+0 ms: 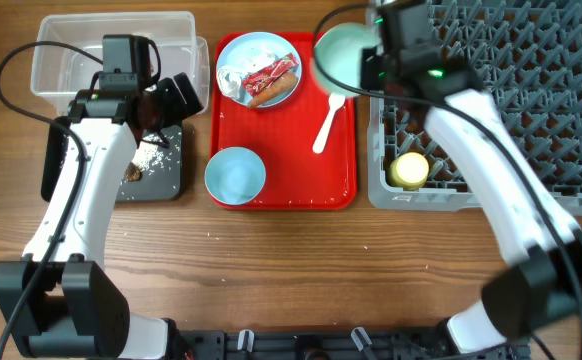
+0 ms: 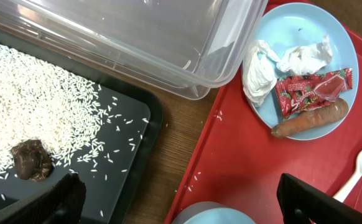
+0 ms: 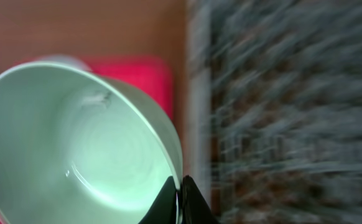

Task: Sort waste into correct bins and load items into the dishwasher rack
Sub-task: 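Place the green bowl upright-tilted into the gray rack, release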

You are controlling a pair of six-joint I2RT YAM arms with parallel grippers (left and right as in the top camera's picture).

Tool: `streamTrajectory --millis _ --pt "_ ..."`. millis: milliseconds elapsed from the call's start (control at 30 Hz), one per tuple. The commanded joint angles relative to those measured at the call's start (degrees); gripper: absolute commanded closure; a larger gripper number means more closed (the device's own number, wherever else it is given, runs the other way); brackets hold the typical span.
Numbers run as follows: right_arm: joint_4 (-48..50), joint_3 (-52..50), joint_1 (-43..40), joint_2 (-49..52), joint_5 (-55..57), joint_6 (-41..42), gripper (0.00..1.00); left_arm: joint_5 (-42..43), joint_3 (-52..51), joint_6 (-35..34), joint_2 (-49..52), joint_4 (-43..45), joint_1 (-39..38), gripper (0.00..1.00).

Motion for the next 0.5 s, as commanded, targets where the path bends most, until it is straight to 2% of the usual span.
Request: streamTrajectory --millis 0,67,200,333,400,467 --pt "1.8 0.3 0.2 -2.3 27.1 0.8 0.96 0.2 0.2 0.1 -0.7 0.0 0.0 0.00" --pt "4.2 0.2 0.0 -1.9 35.1 -0.4 0.96 0.2 0.2 0.1 -0.7 0.0 0.0 0.00" --pt "16.4 0.2 -2.2 0.5 41.5 -9.2 0.96 0.2 0.2 0.1 -0.7 0.0 0.0 0.00" --pt "32.5 0.2 -4.4 5.5 43.8 -25.4 0.96 0.2 0.2 0.1 -0.7 0.0 0.0 0.00" --pt "41.7 0.2 -4.5 9.0 48.2 -35.6 0.96 0.2 0.2 0.1 -0.7 0.0 0.0 0.00" --pt "52.5 0.2 -4.5 13.7 50.7 -49.2 0.96 0.2 0.2 0.1 -0.7 0.0 0.0 0.00"
